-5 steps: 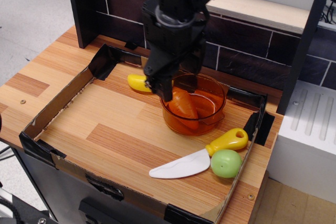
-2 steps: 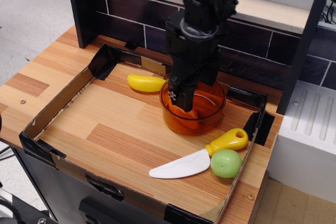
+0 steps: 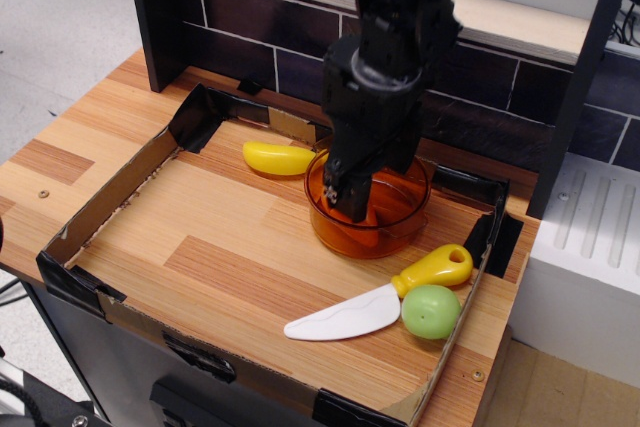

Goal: Take carrot out of pot

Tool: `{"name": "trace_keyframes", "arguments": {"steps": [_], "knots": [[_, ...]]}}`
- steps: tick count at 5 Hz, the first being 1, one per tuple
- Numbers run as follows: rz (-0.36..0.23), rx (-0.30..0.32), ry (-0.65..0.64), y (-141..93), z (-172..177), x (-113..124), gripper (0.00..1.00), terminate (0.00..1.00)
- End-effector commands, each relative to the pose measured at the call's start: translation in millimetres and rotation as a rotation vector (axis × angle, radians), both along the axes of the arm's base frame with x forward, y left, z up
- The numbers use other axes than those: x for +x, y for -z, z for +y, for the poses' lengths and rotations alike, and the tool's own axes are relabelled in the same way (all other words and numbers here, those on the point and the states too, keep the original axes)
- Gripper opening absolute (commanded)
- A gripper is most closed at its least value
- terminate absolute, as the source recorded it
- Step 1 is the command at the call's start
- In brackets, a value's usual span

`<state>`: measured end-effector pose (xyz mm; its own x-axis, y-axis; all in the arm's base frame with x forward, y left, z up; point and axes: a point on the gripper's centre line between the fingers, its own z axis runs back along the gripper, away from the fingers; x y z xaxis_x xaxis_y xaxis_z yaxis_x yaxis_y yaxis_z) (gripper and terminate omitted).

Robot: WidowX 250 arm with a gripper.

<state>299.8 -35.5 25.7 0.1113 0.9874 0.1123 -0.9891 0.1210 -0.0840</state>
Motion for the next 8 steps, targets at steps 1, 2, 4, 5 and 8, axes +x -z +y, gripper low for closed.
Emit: {"name": "trace_keyframes", "arguments": {"steps": [1, 2, 4, 5, 8], "knots": [[-0.020, 0.025, 0.005, 4, 2, 5, 1.00, 0.00], [-0.012, 0.032, 0.009, 6, -2, 10, 1.00, 0.00], [-0.005, 0.033, 0.013, 7, -5, 15, 0.00, 0.00], [-0.017, 0.031, 0.002, 2, -3, 15, 0.00, 0.00], [-0.141, -0.041, -0.039, -68, 2, 4, 0.00, 0.00]]}}
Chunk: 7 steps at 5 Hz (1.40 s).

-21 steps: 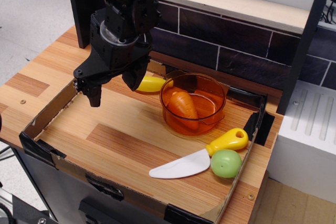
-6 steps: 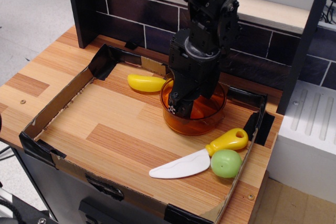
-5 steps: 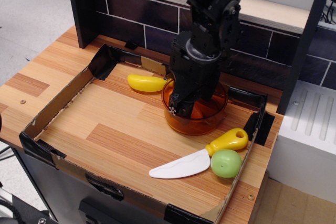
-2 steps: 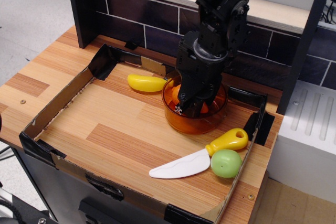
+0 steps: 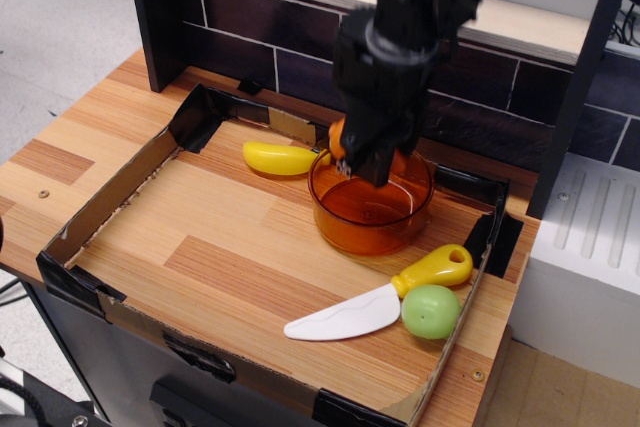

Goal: Take carrot out of pot

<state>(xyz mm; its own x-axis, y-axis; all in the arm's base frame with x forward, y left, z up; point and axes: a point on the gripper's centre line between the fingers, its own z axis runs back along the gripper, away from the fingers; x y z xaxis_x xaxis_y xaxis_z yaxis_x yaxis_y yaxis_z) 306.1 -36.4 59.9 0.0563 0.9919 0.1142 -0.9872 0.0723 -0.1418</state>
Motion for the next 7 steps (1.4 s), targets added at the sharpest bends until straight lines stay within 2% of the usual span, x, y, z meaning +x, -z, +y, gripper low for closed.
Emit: {"name": "trace_keyframes", "arguments": {"steps": [1, 2, 3, 5, 6, 7], "knots": [[-0.079, -0.045, 0.060, -34, 14, -33, 0.00, 0.00], [-0.045, -0.019, 0.113, -19, 33, -60, 0.00, 0.00], [-0.031, 0.007, 0.138, -1, 48, -76, 0.00, 0.00], [0.011, 0.073, 0.142, 38, 69, -84, 0.00, 0.00], [0.027, 0.081, 0.163, 51, 71, -82, 0.00, 0.00], [0.028, 0.084, 0.175, 47, 70, -79, 1.00, 0.00]]}}
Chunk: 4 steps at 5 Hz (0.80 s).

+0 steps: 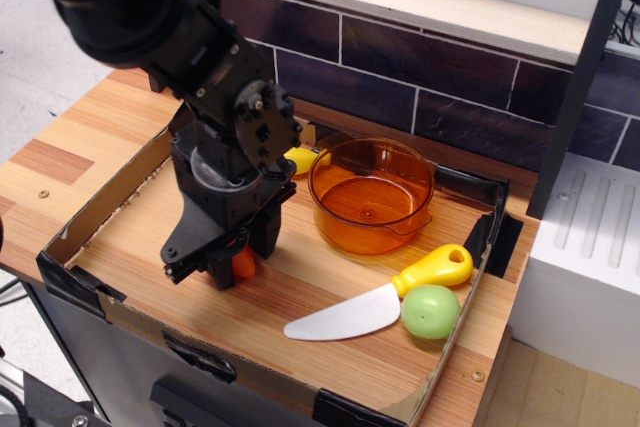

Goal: Take carrot out of pot

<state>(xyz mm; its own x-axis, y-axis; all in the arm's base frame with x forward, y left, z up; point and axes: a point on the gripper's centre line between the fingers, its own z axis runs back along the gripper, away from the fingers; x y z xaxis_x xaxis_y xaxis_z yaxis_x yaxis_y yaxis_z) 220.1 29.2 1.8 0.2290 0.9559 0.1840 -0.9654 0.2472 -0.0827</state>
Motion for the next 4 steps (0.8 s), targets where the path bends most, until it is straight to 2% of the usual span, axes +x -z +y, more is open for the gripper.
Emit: {"name": "trace_keyframes", "arguments": {"steps": [1, 2, 3, 4], "knots": [[-0.030, -0.019, -0.029, -20, 6, 10, 1.00, 0.00], [-0.041, -0.014, -0.055, -34, 6, 13, 1.00, 0.00], [-0.063, -0.028, -0.109, -68, 7, 18, 1.00, 0.00], [-0.065, -0.069, -0.129, -97, 6, 18, 1.00, 0.00]]}}
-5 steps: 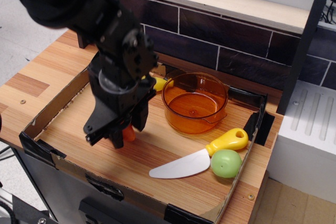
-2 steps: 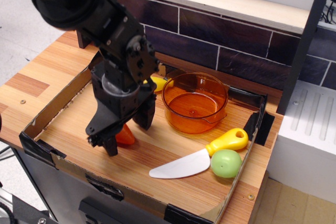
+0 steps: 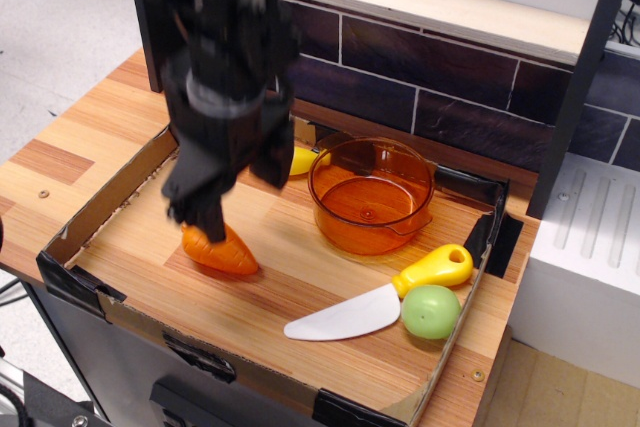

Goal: Take carrot out of pot

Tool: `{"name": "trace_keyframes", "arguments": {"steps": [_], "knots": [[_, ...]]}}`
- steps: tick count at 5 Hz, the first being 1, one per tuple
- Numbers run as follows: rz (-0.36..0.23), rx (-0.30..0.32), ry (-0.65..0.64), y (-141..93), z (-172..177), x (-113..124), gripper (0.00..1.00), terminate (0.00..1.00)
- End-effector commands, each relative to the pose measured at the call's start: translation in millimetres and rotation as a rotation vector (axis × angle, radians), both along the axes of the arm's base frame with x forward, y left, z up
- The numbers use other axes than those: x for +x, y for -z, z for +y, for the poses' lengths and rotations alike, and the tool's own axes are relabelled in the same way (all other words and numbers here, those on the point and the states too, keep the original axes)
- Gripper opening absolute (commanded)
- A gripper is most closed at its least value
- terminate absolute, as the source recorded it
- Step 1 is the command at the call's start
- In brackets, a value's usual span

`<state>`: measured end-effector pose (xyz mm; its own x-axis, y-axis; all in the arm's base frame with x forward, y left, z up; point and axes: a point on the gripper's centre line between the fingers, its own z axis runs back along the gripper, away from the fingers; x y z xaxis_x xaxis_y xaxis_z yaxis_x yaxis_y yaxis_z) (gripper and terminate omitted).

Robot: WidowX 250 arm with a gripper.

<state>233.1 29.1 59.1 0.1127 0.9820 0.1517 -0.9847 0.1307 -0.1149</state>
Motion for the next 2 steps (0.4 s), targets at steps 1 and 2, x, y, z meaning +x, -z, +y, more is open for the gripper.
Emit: {"name": "trace_keyframes", "arguments": {"steps": [1, 2], "knots": [[-0.041, -0.029, -0.013, -39.8, 6.3, 5.3, 1.00, 0.00], [-0.041, -0.029, -0.013, -39.8, 6.3, 5.3, 1.00, 1.00]]}}
